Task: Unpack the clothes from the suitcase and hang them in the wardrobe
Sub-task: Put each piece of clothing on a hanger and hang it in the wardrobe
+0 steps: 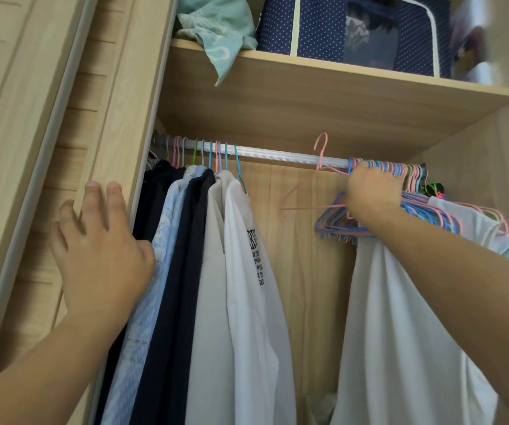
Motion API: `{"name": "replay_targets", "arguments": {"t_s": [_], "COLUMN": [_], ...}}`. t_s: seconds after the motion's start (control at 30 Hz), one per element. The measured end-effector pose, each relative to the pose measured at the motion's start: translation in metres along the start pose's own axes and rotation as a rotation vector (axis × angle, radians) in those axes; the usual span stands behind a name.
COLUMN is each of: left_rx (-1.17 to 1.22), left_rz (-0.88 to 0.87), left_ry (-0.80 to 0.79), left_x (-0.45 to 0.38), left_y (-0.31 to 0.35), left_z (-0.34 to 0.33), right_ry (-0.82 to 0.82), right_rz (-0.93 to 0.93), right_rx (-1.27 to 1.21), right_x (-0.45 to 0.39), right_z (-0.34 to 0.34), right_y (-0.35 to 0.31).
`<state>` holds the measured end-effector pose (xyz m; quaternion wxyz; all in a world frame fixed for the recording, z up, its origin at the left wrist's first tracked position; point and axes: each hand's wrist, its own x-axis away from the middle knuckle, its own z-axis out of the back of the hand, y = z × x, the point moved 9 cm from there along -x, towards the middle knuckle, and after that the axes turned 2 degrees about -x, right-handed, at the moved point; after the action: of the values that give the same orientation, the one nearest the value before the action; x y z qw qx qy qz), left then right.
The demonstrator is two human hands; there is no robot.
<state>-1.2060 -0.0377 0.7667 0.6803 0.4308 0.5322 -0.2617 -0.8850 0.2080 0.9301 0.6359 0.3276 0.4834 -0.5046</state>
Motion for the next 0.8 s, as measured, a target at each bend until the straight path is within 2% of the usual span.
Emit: {"name": "replay_targets", "arguments": {"t_s": [0.17, 0.27, 0.33, 0.4, 0.43, 0.5, 0.57, 0.67, 0.73, 0.8], "left_rx": [0.052, 0.114, 0.265, 0.503, 0.641, 0.883, 1.019, 0.916, 0.816, 0.792], "left_rz": [-0.018, -0.092, -0.114, -0.201, -0.266, -0.341, -0.294, -0.229, -0.355, -0.496], "left_ry": [-0.009, 0.012, 0.014, -0.049, -0.14, -0.431, -0.704, -0.992, -1.172, -1.457], "left_x": [-0.001, 0.013, 0.044, 0.1, 0.138, 0.229, 0.323, 0.457, 0.546, 0.634], "left_y": [0.004, 0.014, 0.036, 0.077, 0.104, 0.157, 0.196, 0.231, 0.256, 0.283], "left_z": [0.006, 0.014, 0.029, 0.046, 0.052, 0.058, 0.067, 0.073, 0.085, 0.119], "right_ry": [0.017, 0.035, -0.008, -0.054, -0.081, -0.173, -0.326, -0.574, -0.666, -0.711], "right_rz": [0.013, 0.014, -0.045, -0.095, -0.108, -0.145, -0.25, -0.52, -0.747, -0.97], "right_rx": [-0.137, -0.237, -0.294, -0.341, -0.366, -0.393, -0.448, -0.542, -0.591, -0.572], "right_x": [0.059, 0.114, 0.163, 0.23, 0.269, 0.353, 0.443, 0.582, 0.668, 0.748], "right_z": [0.025, 0.03, 0.024, 0.024, 0.03, 0.043, 0.061, 0.108, 0.159, 0.226], "right_y": [0.001, 0.031, 0.069, 0.11, 0.129, 0.172, 0.225, 0.316, 0.381, 0.449]}}
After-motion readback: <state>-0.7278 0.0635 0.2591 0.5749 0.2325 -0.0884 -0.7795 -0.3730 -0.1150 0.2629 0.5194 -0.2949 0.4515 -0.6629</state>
